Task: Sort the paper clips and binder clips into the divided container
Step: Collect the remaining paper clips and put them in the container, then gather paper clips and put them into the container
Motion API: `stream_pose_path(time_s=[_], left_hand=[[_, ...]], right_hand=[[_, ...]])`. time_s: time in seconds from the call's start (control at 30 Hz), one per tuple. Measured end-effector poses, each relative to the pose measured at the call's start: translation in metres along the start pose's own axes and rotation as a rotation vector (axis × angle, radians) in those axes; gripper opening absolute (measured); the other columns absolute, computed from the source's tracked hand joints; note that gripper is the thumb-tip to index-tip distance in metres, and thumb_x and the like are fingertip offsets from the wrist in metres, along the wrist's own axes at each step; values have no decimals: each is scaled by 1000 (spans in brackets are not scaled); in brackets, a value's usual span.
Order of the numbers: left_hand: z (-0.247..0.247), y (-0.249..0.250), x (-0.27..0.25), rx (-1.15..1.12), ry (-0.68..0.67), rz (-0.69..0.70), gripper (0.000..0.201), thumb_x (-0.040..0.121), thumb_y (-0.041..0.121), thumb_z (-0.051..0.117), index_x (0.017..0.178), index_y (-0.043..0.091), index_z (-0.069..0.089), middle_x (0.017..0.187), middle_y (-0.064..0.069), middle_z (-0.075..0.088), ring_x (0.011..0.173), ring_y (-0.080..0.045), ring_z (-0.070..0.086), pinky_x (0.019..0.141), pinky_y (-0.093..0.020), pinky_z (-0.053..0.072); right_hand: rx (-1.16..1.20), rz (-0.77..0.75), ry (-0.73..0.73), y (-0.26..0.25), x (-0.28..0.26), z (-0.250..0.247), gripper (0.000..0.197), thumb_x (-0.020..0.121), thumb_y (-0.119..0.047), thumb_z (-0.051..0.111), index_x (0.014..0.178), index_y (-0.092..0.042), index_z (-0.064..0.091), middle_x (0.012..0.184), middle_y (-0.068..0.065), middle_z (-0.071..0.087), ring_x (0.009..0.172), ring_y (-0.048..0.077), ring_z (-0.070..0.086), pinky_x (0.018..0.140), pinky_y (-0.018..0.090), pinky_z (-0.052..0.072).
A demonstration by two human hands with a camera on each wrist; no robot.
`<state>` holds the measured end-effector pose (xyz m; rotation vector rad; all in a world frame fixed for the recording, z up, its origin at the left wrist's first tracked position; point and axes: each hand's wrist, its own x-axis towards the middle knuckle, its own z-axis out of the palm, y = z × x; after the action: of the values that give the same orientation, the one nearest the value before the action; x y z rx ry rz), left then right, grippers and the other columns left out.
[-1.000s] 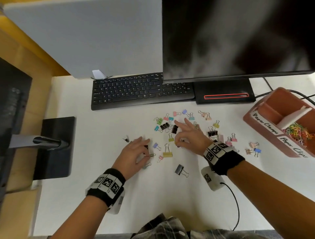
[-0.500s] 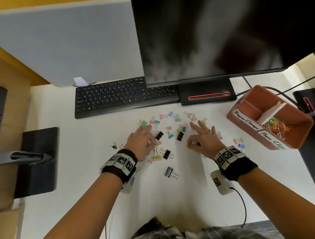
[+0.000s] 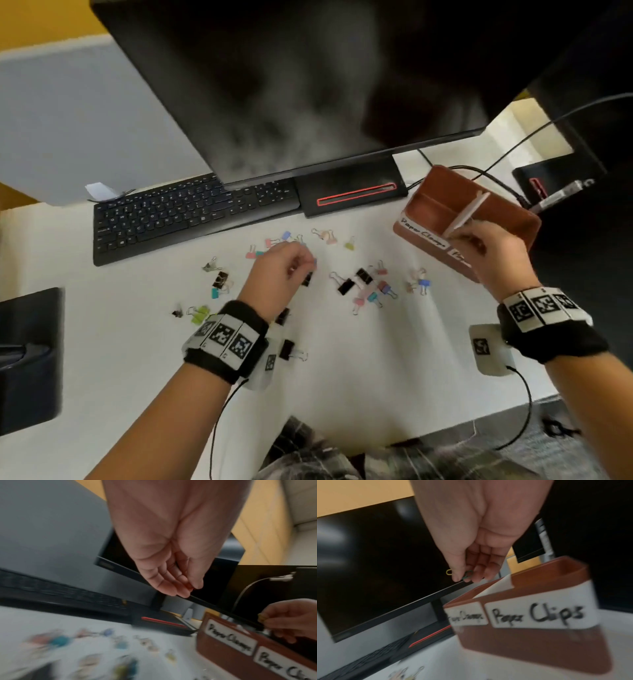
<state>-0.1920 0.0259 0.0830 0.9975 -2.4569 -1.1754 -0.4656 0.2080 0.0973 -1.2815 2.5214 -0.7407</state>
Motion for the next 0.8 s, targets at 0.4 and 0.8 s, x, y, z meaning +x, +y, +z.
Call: stream_pose_path(time_s=[0.4,0.8], left_hand=[[188,184,117,13,-161,272,12,80,8,60,89,15,65,90,-5,64,84,-21,59,78,-33,49],[123,94,67,60,188,41,24,87,6,50,106,21,55,104,8,47,93,-11,50,85,-28,47]], right_hand=[[73,256,46,98,16,-36,17,84,-9,64,100,-11,66,93,10,69,80,18,62,76,28,49],[201,-143,-358,52,-15,4,29,86,-21,61,113,-23,52,101,-6,54,76,2,55,75,21,51]])
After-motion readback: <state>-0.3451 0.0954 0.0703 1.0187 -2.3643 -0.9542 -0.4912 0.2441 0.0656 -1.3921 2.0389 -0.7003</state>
